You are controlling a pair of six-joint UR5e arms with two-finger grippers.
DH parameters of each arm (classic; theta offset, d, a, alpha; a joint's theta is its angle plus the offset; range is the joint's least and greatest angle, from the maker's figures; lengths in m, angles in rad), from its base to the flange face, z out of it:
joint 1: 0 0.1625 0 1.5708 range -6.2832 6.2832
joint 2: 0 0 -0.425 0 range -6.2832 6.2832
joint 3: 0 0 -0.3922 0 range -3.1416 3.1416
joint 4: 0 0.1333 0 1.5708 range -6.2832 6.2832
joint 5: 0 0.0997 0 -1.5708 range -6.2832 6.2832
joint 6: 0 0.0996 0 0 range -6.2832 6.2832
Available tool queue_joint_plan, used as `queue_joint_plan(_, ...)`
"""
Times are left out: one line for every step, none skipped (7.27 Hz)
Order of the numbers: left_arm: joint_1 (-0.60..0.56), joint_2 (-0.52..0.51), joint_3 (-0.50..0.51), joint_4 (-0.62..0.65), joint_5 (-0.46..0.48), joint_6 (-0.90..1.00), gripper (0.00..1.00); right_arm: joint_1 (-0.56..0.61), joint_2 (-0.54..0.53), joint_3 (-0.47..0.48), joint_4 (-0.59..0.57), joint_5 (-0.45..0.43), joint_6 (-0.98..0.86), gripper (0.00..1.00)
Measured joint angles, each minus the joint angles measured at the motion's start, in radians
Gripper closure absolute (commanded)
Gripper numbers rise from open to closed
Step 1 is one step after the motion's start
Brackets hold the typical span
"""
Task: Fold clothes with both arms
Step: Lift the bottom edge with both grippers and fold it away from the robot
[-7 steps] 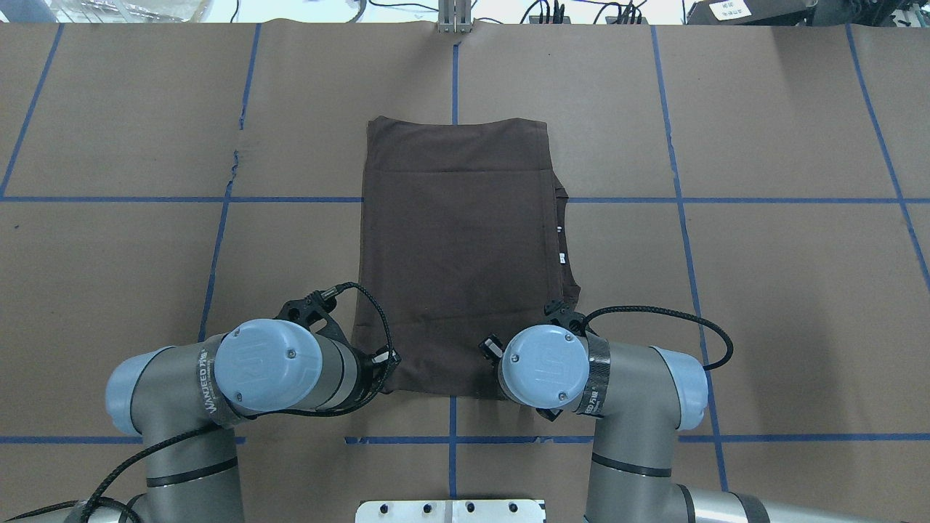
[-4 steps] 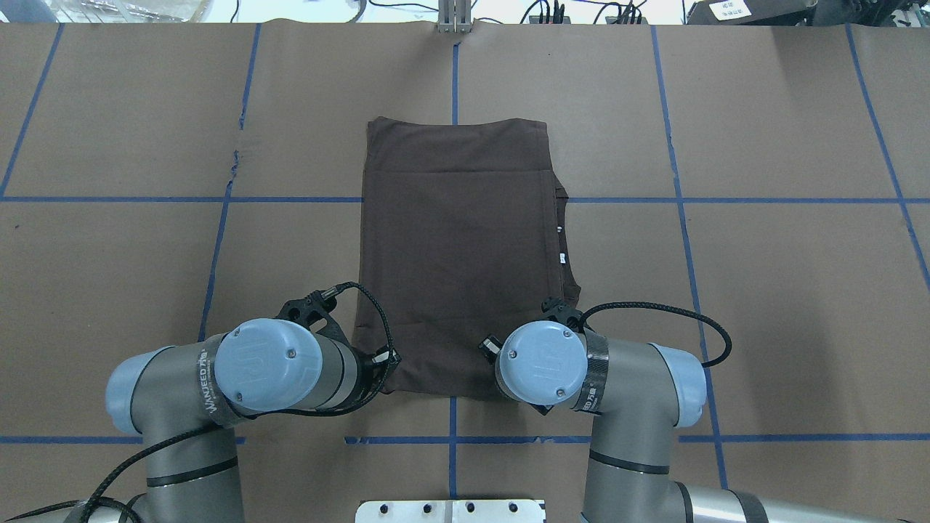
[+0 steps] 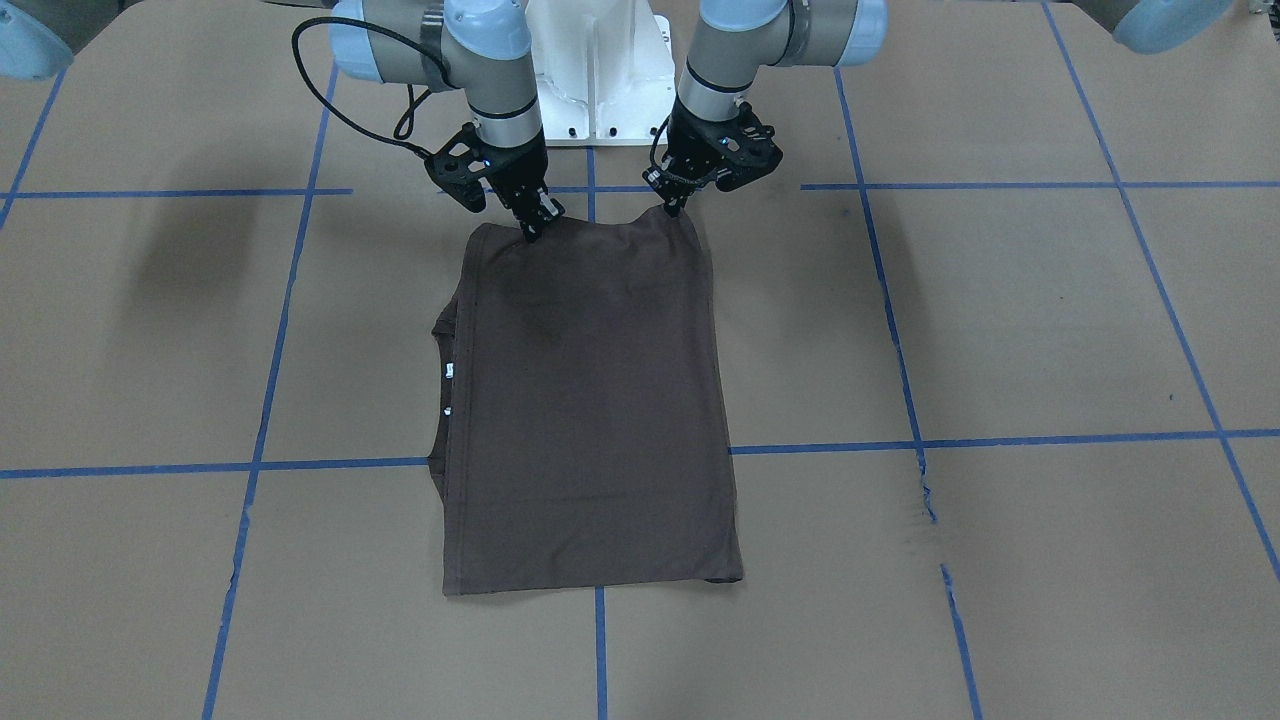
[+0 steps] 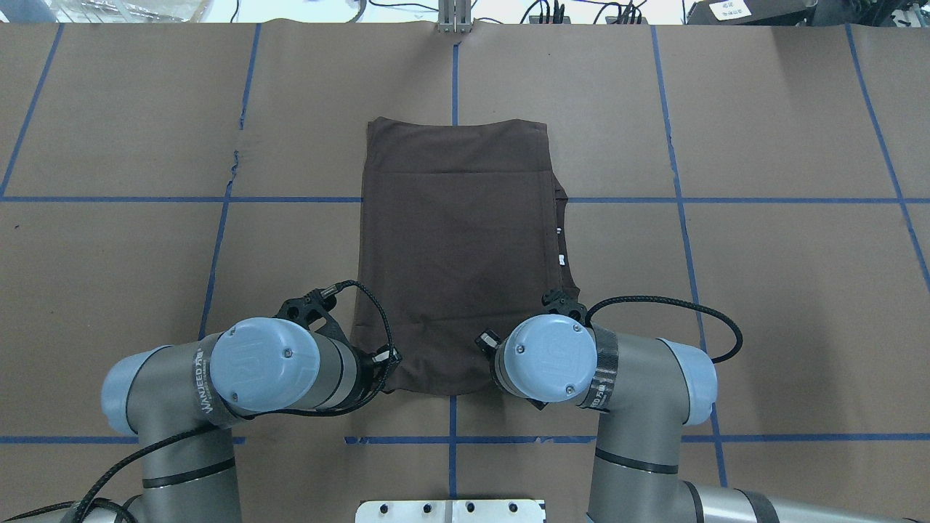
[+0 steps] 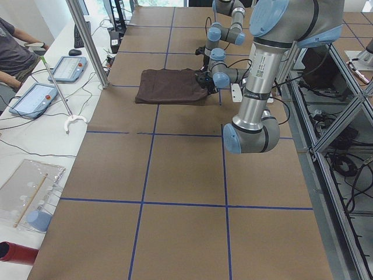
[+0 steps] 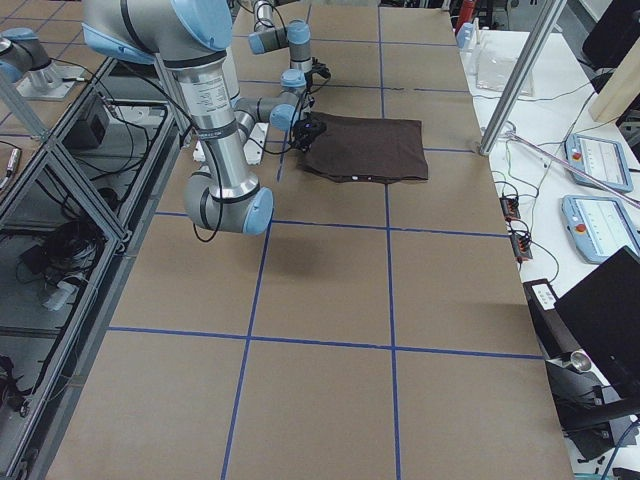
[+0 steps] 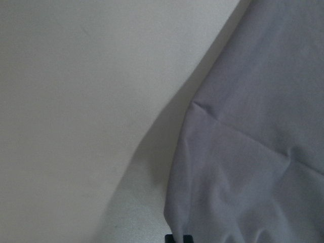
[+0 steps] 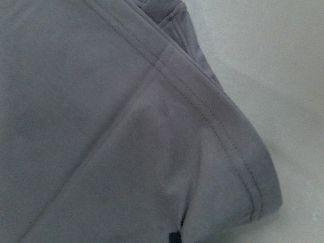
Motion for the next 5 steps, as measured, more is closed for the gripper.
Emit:
queue_joint_plan(0.002,0.003,-0.029,0.026,0.000,0.000,1.00,0.003,-0.010,0.022,-0.001,0.007,-0.001,1.00)
queue_joint_plan(0.007,0.007,-0.070,0.055,0.000,0.000,1.00,0.003,-0.023,0.049,-0.001,0.017,-0.002,1.00)
queue_joint_plan(0.023,0.008,-0.114,0.089,0.000,-0.001,1.00,-0.002,-0.042,0.089,-0.001,0.028,-0.003,1.00)
queue_joint_plan(0.050,0.009,-0.163,0.133,0.000,-0.001,1.00,-0.012,-0.060,0.133,-0.001,0.039,-0.003,1.00)
queue_joint_plan(0.069,0.010,-0.198,0.169,0.000,-0.001,1.00,-0.022,-0.066,0.159,0.001,0.047,-0.003,1.00)
